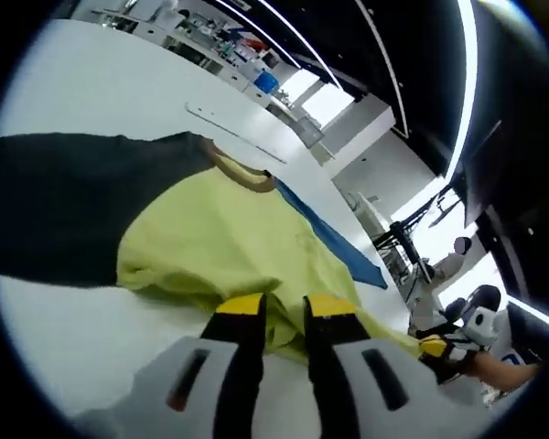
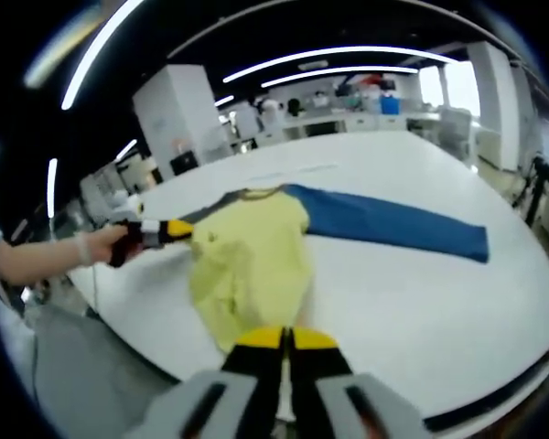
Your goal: Fold the garment on the visible template until the final outline fits inside the template.
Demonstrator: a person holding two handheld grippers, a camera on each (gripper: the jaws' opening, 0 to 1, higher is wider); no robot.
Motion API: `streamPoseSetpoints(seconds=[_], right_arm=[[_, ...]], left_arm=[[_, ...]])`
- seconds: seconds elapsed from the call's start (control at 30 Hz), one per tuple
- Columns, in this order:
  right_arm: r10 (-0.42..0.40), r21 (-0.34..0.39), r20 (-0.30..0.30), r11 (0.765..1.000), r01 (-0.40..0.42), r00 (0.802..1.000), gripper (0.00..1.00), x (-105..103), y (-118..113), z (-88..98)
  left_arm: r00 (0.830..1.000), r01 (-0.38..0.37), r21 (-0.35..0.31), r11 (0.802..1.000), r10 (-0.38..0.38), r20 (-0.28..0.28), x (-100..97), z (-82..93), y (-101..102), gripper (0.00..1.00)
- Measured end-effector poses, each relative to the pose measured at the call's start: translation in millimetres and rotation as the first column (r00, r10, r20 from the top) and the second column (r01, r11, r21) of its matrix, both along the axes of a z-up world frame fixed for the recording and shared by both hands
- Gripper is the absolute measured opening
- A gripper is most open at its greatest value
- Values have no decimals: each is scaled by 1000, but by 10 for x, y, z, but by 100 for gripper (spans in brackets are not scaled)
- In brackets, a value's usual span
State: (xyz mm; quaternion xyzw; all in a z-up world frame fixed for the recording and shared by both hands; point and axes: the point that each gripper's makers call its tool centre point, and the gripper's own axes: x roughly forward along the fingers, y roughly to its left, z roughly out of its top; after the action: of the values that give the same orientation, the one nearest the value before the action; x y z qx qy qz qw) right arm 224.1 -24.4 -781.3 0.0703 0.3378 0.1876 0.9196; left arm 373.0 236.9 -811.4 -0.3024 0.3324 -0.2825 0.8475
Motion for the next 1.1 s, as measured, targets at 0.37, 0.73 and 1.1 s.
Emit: streamPoseSetpoints(seconds=[0.37,0.73,1.1], right_arm=[[-12,4,-2,1000,12,1000,0,-23,-5,-1],[-12,9,10,1000,12,1000,0,-1,-3,41],[-6,28,-4,1000,7,1000,0,-53,44,-16]], left_arm=[[999,-26,-83,996,23,-37,37,-9,-20,0],[999,-26,-58,998,28,36,-267,362,347,0],[1000,17,43,999,-17,1,-991,234,867,0]])
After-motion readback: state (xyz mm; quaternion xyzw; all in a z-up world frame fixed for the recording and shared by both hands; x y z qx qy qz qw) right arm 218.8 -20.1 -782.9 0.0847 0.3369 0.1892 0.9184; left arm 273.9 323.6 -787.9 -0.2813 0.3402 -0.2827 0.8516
